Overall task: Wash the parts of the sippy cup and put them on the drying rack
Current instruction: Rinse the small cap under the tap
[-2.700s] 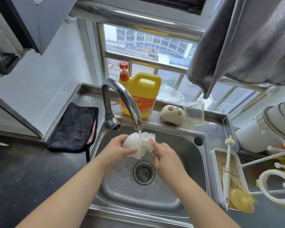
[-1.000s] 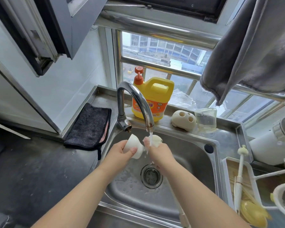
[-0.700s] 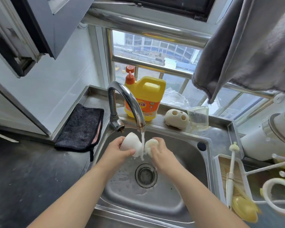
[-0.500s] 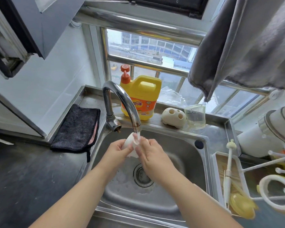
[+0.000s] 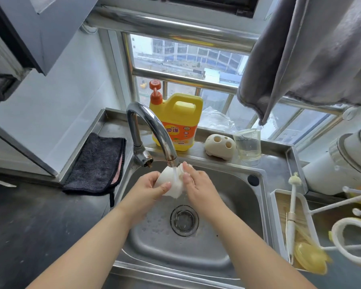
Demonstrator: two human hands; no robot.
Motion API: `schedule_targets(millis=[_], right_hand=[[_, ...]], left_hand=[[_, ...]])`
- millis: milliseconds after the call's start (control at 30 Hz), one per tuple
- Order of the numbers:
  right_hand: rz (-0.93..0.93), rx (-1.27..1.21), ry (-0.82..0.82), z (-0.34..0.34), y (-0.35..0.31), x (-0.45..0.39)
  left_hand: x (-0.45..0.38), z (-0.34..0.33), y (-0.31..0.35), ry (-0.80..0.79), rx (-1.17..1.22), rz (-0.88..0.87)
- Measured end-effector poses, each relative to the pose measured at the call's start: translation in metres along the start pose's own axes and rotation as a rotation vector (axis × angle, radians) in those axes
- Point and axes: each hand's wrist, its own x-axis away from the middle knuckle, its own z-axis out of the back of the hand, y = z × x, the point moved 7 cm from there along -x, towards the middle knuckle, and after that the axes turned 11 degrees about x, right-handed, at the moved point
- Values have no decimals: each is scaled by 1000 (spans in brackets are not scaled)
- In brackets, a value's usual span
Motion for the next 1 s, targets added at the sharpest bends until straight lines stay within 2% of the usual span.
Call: schedule_targets(millis=[167,300,400,500,567,667,733,833,900,1000], right_hand=[[29,-109,5,6,0,16],[61,-101,-11,5,-10,14],[111,-22,-3,7,-16,17],[162,97,6,7,-17,23],[123,141,31,10,-12,16],[22,70,67,15,-6,-3],[91,62,71,14,-17,0],[248,193,84,8,-28,24],[193,210,100,14,-15,25],[55,75,98,23,-2,5]], left_hand=[[1,-6,-1,-53,171,66],[-2,-10,-6,-51,33,100],[-5,-10,0,-108,-51,99],[-5,-4,4,-87,-89,74],[-3,-6,2,-99,-110,59],[1,-18,-1,-173,-99,49],[0,-17,3,-142,-65,21],[-1,-6,10,-84,6,2],[1,-2,11,-88,-1,-15],[4,-13,10,-145,-3,-18]])
